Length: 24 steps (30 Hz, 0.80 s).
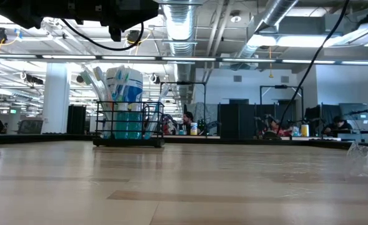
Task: Pick & Place toothbrushing station
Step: Put the blue toothbrush into the wire organizer
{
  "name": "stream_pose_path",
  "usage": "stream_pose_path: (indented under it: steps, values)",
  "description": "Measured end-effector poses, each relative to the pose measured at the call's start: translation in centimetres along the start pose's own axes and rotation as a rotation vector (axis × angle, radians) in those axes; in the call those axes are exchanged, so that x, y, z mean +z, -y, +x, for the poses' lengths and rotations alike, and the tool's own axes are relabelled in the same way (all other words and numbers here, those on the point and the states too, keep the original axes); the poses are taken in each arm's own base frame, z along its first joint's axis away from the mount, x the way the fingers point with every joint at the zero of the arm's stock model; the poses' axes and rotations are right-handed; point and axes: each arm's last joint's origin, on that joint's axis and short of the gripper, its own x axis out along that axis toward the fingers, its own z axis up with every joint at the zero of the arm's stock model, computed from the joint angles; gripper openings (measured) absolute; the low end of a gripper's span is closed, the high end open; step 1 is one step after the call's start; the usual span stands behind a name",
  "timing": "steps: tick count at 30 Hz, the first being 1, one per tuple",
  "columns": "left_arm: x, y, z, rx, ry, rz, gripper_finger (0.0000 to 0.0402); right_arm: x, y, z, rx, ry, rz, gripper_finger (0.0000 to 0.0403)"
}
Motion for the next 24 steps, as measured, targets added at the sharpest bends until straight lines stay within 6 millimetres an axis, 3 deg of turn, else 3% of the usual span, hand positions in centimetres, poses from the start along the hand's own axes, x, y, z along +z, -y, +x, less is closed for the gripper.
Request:
stream_pose_path:
  steps: [4, 14, 24]
  values:
    - [0.00, 0.00, 0.00, 0.000, 0.000, 0.000, 0.0085, -0.04, 0.02, -0.01, -0.003, -0.001, -0.002, 0.0011]
    - [0.00, 0.00, 0.00, 0.000, 0.000, 0.000, 0.0085, -0.22, -0.17, 0.11, 0.006, 0.001, 0.009, 0.0081]
    - [0.00, 0.00, 0.00, 0.000, 0.000, 0.000, 0.0085, -0.31, -0.03, 0.45, -0.008, -0.003, 0.002, 0.0088]
